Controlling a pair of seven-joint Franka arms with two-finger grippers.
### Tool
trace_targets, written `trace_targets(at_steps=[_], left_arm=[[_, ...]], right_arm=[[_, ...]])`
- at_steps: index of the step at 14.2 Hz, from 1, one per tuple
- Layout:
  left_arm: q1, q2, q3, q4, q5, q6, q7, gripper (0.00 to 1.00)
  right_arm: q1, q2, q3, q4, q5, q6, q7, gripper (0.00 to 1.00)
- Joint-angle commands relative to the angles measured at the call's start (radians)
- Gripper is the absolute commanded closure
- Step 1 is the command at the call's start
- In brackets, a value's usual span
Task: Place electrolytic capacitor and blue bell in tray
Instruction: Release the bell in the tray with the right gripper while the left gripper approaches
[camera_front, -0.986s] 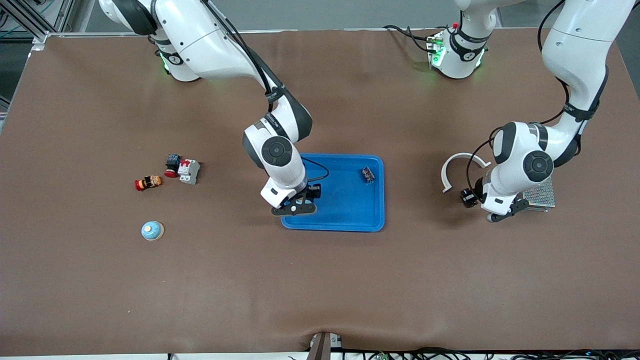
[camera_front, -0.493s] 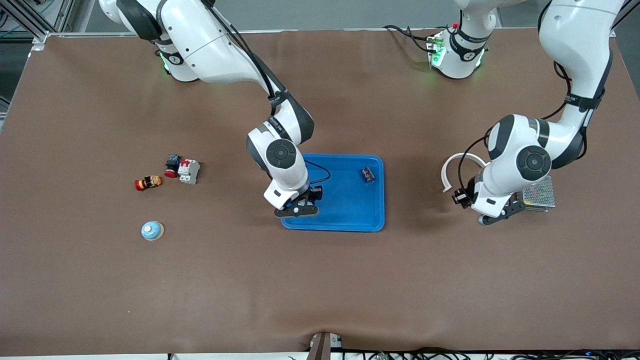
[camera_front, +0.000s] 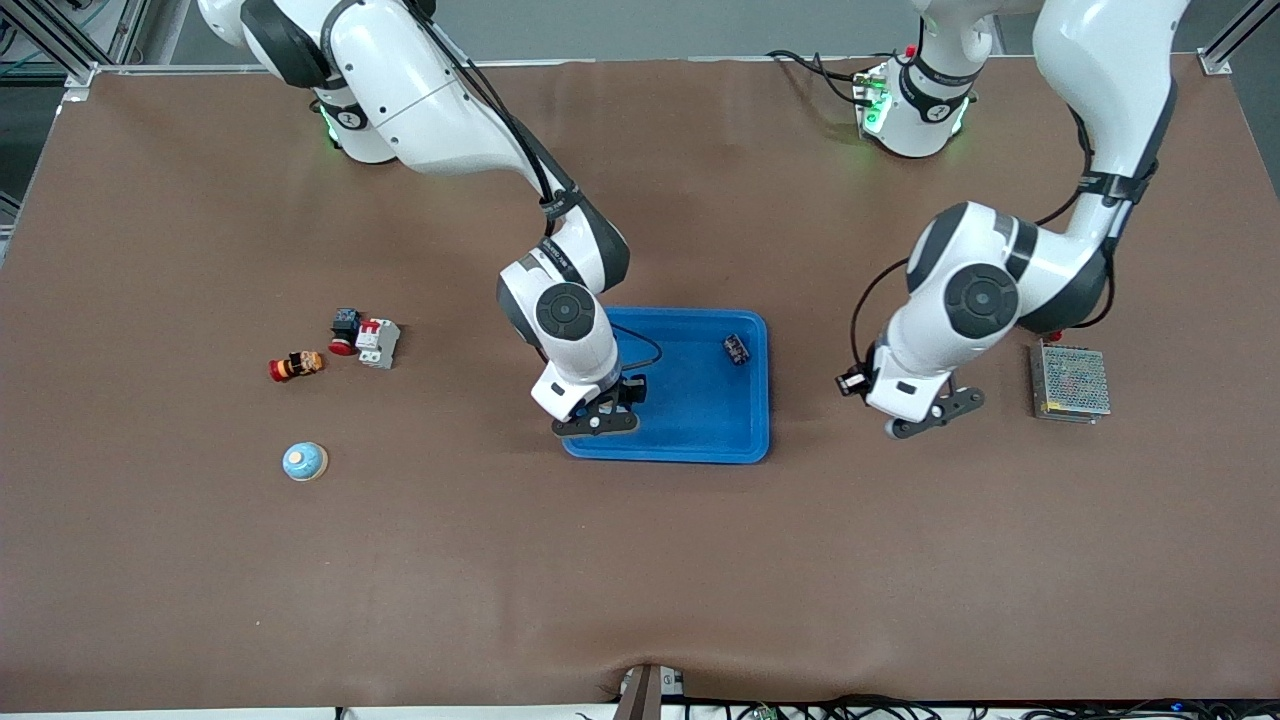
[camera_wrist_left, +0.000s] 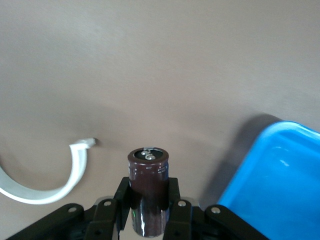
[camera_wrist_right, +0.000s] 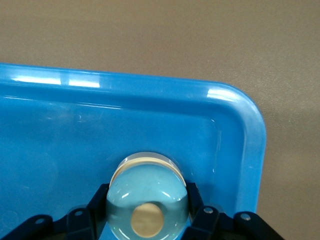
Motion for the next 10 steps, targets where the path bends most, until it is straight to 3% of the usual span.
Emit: trace_targets(at_steps=[1, 6, 10], left_arm=[[-0.059, 0.045, 0.001, 0.067, 0.012, -0.027, -0.120, 1.00], [-0.139, 0.151, 0.003, 0.171, 0.015, -0.016, -0.337, 1.00], [-0.187, 0.246, 0.003, 0.274, 0.011, -0.015, -0.472, 1.00]], right_arm=[[0.005, 0.014, -0.010, 0.027, -0.021, -0.001, 0.024, 0.00], [0.001, -0.018, -0.008, 0.027, -0.018, -0.020, 0.016, 0.00], [-0.005, -0.119, -0.008, 0.024, -0.015, -0.174, 0.010, 0.00]])
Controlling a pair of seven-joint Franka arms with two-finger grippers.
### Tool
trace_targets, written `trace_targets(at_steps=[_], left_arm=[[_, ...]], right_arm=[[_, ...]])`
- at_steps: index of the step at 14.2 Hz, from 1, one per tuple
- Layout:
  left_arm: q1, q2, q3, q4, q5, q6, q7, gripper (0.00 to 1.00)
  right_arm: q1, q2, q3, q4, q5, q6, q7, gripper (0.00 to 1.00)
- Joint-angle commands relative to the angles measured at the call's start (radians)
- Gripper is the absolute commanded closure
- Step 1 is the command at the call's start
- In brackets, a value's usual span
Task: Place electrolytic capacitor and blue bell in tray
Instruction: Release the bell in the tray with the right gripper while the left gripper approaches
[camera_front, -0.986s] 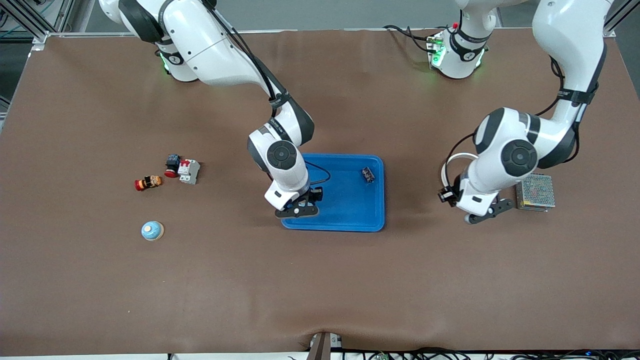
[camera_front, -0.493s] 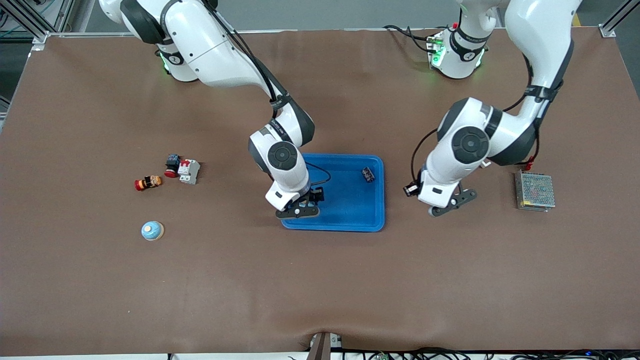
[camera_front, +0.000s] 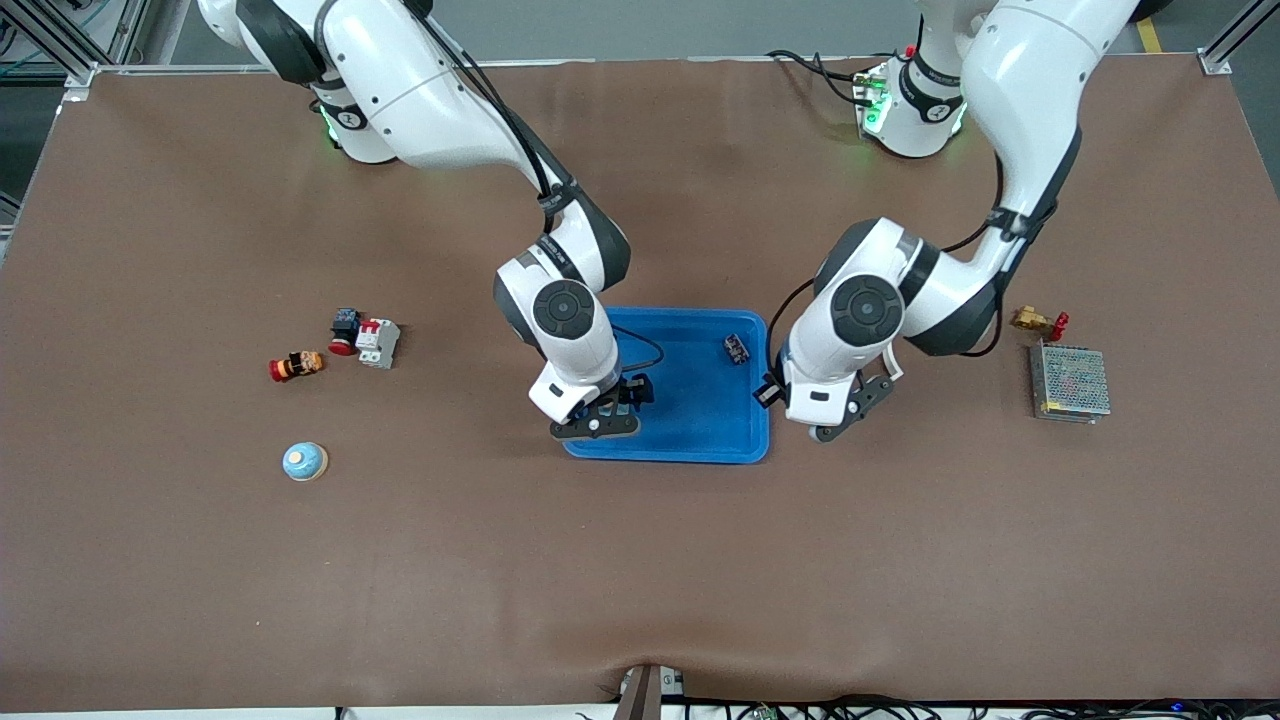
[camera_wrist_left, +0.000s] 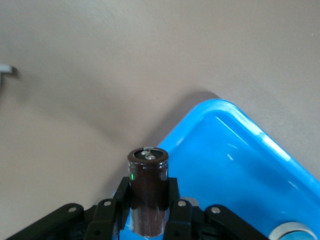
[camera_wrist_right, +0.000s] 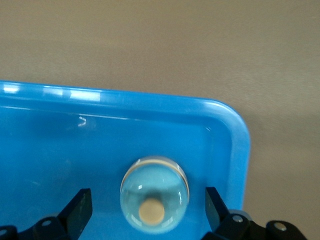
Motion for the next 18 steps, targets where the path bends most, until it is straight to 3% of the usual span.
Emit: trace_targets(at_steps=[1, 8, 13, 16, 18], left_arm=[[-0.029, 0.080, 0.002, 0.107, 0.012, -0.016, -0.084, 1.00], [-0.084, 0.195, 0.015, 0.184, 0.014, 0.030, -0.156, 1.00], [-0.090, 0.233, 0.016, 0.186, 0.014, 0.049, -0.153, 1.00], [-0.101, 0.250, 0.036, 0.186, 0.015, 0.060, -0.142, 1.00], [-0.107, 0.252, 0.039, 0.186, 0.015, 0.060, -0.142, 1.00]], right_arm=[[-0.006, -0.104, 0.001, -0.019, -0.015, -0.126, 0.003, 0.00], [-0.118, -0.257, 0.001, -0.034, -0.012, -0.329, -0.231, 0.00], [-0.228, -0.339, -0.001, -0.125, -0.014, -0.331, -0.365, 0.00], [-0.294, -0.379, -0.002, -0.203, -0.023, -0.283, -0.443, 0.00], [-0.348, -0.432, -0.001, -0.310, -0.023, -0.190, -0.490, 0.00]])
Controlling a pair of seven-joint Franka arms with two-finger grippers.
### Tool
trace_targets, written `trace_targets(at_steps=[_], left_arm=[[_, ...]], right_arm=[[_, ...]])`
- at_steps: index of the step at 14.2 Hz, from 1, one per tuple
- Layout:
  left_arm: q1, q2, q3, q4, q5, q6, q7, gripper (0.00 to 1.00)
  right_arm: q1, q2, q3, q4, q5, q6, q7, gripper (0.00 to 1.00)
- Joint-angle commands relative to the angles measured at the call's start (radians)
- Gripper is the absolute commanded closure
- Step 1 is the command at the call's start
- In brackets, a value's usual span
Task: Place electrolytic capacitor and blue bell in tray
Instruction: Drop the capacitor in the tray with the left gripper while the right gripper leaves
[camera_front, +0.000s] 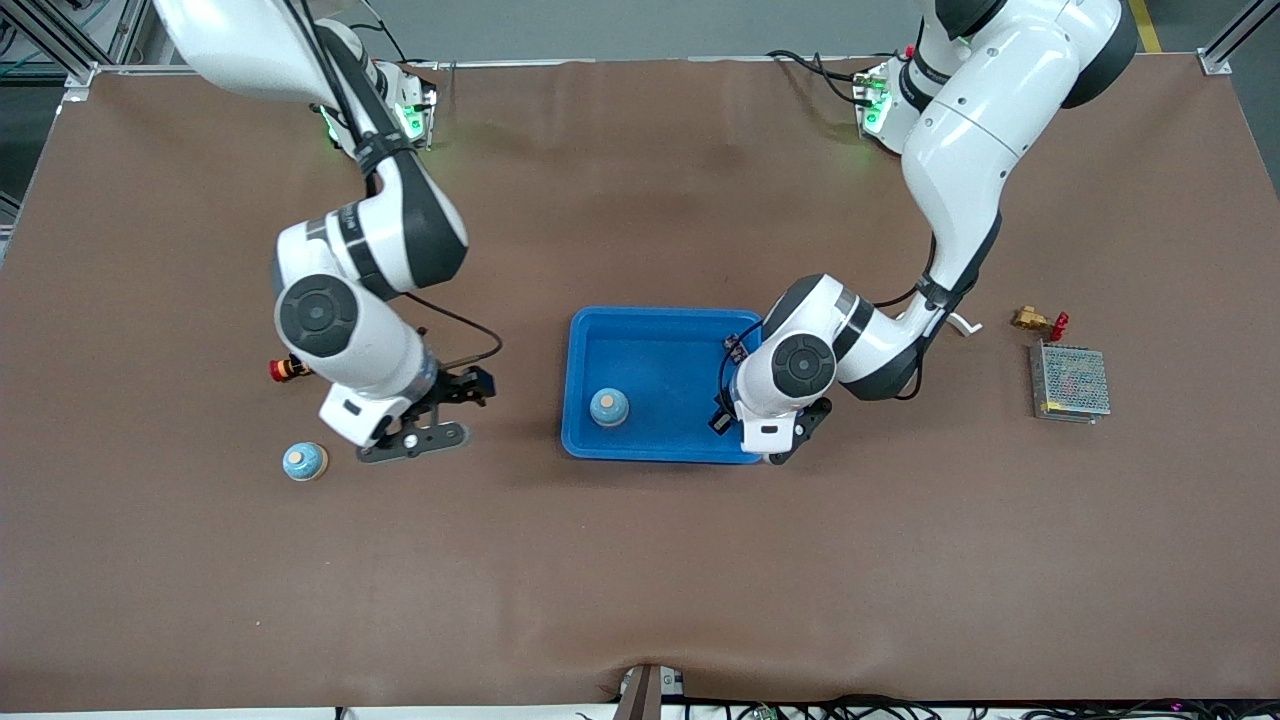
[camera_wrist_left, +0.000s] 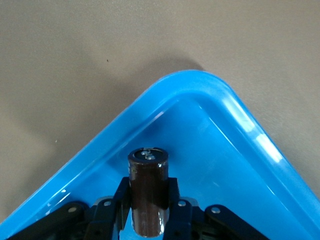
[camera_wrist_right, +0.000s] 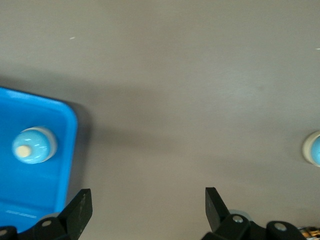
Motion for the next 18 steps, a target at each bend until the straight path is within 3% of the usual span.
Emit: trace_targets(at_steps=[1, 2, 4, 5, 6, 7, 8, 9, 14, 18], left_arm=[[-0.023, 0.016, 0.014, 0.031, 0.015, 0.001, -0.003, 1.00], [-0.023, 0.021, 0.019, 0.031, 0.015, 0.001, 0.000, 1.00], [-0.023, 0.027, 0.025, 0.031, 0.014, 0.003, 0.004, 0.74], [-0.023, 0.027, 0.027, 0.031, 0.014, 0.003, 0.003, 0.50], [-0.023, 0.027, 0.027, 0.031, 0.014, 0.003, 0.004, 0.40], [-0.023, 0.027, 0.027, 0.036, 0.014, 0.004, 0.004, 0.24], [-0.021, 0.027, 0.027, 0.044, 0.012, 0.004, 0.004, 0.16], [-0.021, 0.024, 0.027, 0.047, 0.012, 0.003, 0.003, 0.00], [-0.011, -0.031, 0.021, 0.084, 0.015, -0.028, 0.009, 0.00], [0.008, -0.103, 0.027, 0.120, 0.017, -0.108, 0.116, 0.00]], right_arm=[[-0.073, -0.109, 0.019, -0.176, -0.013, 0.102, -0.073, 0.00], [-0.099, -0.115, 0.019, -0.184, -0.013, 0.104, -0.100, 0.00], [-0.150, -0.116, 0.020, -0.190, -0.013, 0.108, -0.152, 0.00], [-0.179, -0.114, 0.020, -0.190, -0.013, 0.110, -0.186, 0.00], [-0.202, -0.114, 0.019, -0.192, -0.013, 0.110, -0.218, 0.00], [-0.229, -0.109, 0.019, -0.192, -0.013, 0.110, -0.244, 0.00], [-0.263, -0.106, 0.019, -0.192, -0.013, 0.111, -0.278, 0.00], [-0.289, -0.105, 0.019, -0.192, -0.013, 0.118, -0.306, 0.00], [-0.390, -0.031, 0.020, -0.170, -0.008, 0.182, -0.419, 0.00], [-0.412, 0.042, 0.020, -0.164, -0.002, 0.219, -0.527, 0.00]])
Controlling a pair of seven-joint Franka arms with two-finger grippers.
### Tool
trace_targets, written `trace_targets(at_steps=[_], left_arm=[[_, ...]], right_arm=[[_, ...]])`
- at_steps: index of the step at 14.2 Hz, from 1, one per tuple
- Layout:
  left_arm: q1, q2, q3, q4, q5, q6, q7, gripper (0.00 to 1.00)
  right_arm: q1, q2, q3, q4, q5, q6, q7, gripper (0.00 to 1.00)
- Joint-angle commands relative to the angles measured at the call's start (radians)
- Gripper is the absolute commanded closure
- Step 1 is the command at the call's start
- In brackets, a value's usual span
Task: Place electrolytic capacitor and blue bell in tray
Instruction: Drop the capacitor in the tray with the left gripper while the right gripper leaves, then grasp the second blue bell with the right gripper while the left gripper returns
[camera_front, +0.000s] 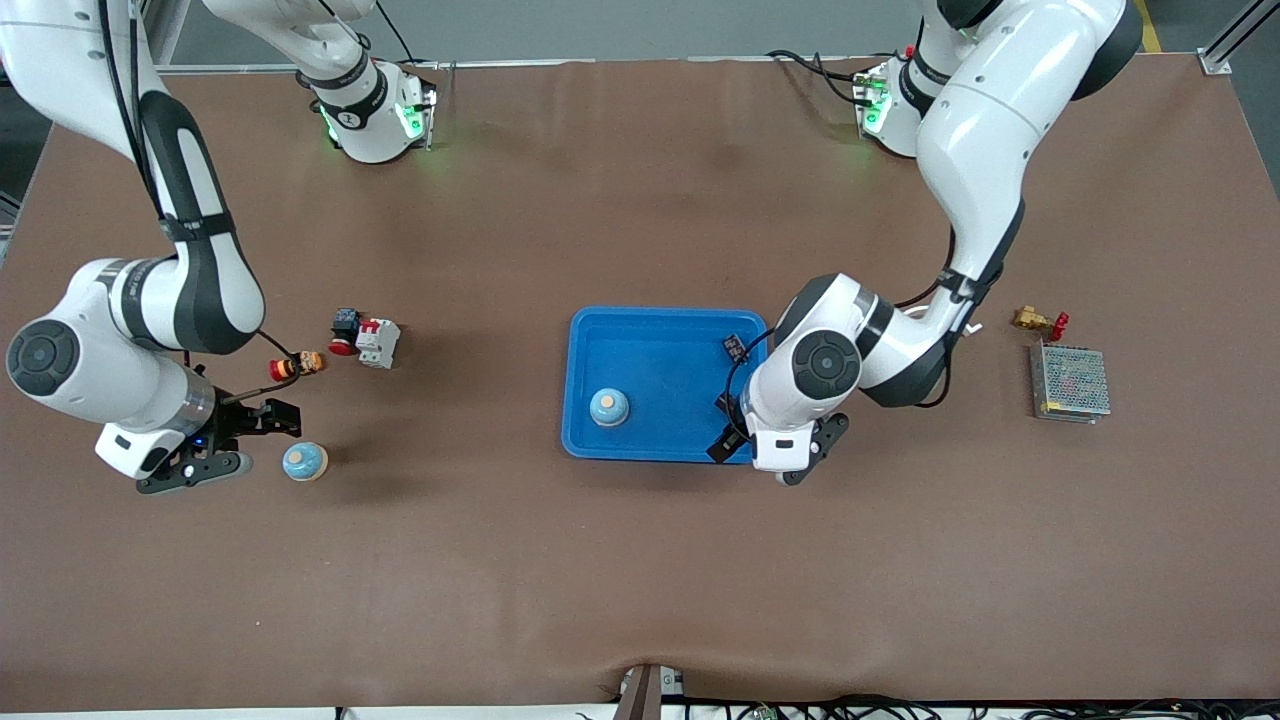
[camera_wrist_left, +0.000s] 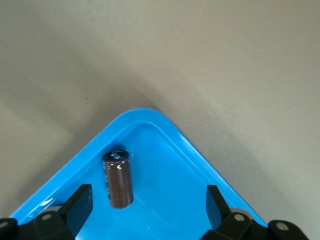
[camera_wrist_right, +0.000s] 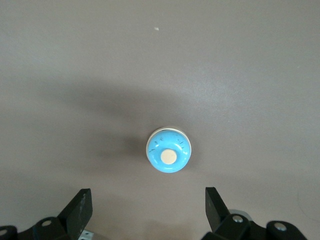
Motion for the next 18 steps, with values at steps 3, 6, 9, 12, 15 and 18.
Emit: trace_targets(at_steps=[3, 6, 9, 12, 15, 18], left_arm=[[0.053, -0.122, 0.009, 0.008, 0.018, -0.101, 0.199, 0.00], [0.104, -0.184, 0.009, 0.006, 0.018, -0.158, 0.358, 0.00], [0.159, -0.228, 0.009, 0.006, 0.020, -0.200, 0.496, 0.00], [0.214, -0.277, 0.009, 0.006, 0.020, -0.252, 0.618, 0.00], [0.267, -0.336, 0.009, 0.008, 0.020, -0.307, 0.678, 0.00], [0.314, -0.380, 0.009, 0.008, 0.018, -0.365, 0.799, 0.00]], right_arm=[[-0.030, 0.077, 0.023, 0.013, 0.002, 0.061, -0.081, 0.00], [-0.035, 0.123, 0.024, 0.027, 0.004, 0.091, -0.085, 0.00], [-0.059, 0.148, 0.027, 0.049, 0.006, 0.108, -0.127, 0.00], [-0.063, 0.163, 0.027, 0.055, 0.006, 0.110, -0.130, 0.00], [-0.059, 0.171, 0.030, 0.064, 0.007, 0.108, -0.131, 0.00], [-0.061, 0.184, 0.041, 0.064, 0.006, 0.111, -0.168, 0.00]])
